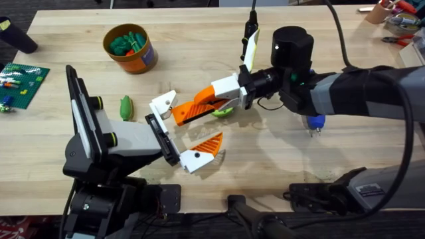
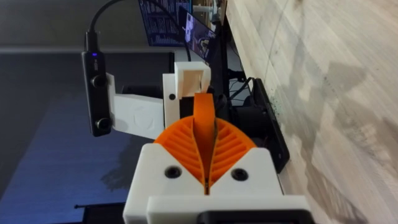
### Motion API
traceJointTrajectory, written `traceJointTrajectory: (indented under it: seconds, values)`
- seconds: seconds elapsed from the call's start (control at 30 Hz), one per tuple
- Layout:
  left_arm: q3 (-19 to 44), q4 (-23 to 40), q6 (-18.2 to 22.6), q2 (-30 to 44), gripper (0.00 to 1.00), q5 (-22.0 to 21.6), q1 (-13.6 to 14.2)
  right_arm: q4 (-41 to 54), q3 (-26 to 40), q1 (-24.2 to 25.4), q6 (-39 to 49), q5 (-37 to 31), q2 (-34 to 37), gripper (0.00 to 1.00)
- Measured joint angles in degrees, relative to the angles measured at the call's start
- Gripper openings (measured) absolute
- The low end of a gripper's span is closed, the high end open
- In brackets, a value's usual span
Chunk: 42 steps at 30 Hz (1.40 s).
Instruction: Pick up the gripper from the table and insert it into the empty holder that is missing its gripper. Then pick up a screw, insert it into the mounting hole, and use the screwdriver to tighten it. Finally, clean up the table by picking up the vegetable and placing it into the bucket.
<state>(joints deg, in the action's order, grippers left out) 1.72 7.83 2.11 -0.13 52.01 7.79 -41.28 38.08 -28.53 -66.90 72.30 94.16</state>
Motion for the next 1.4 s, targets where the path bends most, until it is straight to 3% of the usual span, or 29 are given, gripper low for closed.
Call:
traceJointTrajectory:
  seconds: [0.47, 0.83, 1.0, 1.4]
  values:
    - [0.1, -0.4, 0.0, 0.2, 0.985, -0.2, 0.0, 0.6, 0.0, 0.2, -0.2, 0.6, 0.0, 0.025]
    - [0.1, -0.4, 0.0, 0.2, 0.985, -0.2, 0.0, -3.8, -0.1, 5.9, -0.4, 9.3, 0.0, 0.025]
    - [0.1, -0.4, 0.0, 0.2, 0.985, -0.2, 0.0, -3.8, -0.1, 6.3, -0.5, 11.2, 0.0, 0.024]
    - [0.1, -0.4, 0.0, 0.2, 0.985, -0.2, 0.0, -8.0, -0.1, 3.9, -0.8, 8.2, 0.0, 0.023]
